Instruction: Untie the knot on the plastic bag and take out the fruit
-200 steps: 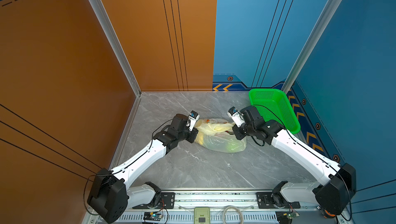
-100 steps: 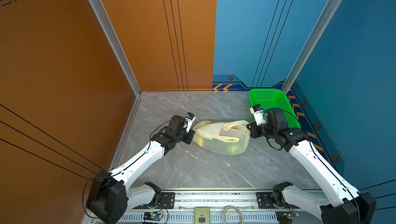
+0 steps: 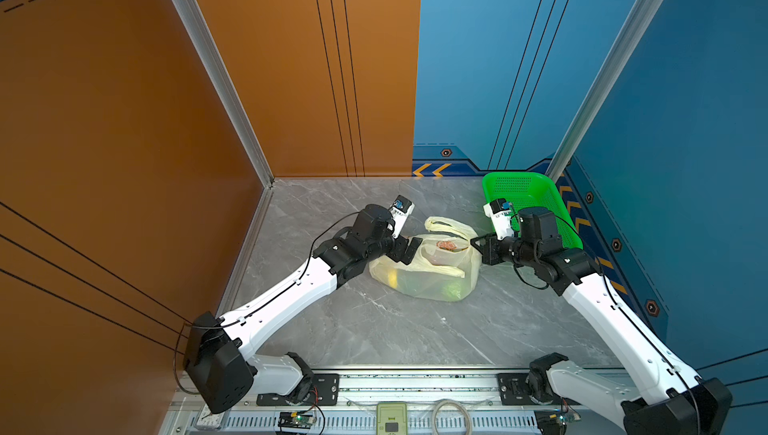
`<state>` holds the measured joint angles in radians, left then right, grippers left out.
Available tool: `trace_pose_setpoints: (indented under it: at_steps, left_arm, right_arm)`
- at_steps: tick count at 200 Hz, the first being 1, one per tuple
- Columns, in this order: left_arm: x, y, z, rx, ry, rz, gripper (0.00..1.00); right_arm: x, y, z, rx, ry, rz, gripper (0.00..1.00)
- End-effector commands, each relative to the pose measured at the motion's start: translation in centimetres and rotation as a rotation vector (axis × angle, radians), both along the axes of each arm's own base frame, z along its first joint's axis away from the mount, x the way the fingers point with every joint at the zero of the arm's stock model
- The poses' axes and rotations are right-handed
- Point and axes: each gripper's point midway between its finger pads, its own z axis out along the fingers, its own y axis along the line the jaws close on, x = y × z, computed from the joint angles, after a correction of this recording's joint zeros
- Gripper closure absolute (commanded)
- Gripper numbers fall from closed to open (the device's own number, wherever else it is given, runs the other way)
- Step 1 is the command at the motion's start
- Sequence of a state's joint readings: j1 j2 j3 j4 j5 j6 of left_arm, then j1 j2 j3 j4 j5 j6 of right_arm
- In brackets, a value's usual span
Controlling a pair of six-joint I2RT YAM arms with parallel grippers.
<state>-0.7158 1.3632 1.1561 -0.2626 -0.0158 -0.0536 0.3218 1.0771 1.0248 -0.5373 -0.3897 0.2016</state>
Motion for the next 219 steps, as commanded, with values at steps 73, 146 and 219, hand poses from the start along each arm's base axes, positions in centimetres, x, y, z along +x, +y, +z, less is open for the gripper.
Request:
trace_pose_setpoints:
  at_steps: [73,146,219]
  left_arm:
    - [3.4,-0.8,-2.5,0.183,0.001,0.163,0.02]
    - [4.0,6.9,-5.5,0.486,0.079,0.283,0.00]
    - [3.3,10.1,-4.4,0.443,0.114,0.282,0.69]
  right_arm:
    - [-0.2,0.4,2.8,0.047,-0.086,0.006,1.00]
    - [-0.4,-1.3,2.4,0.033,-0.091,-0.032,1.00]
    - [-0.5,-2.4,0.7,0.012,-0.056,-0.042,1.00]
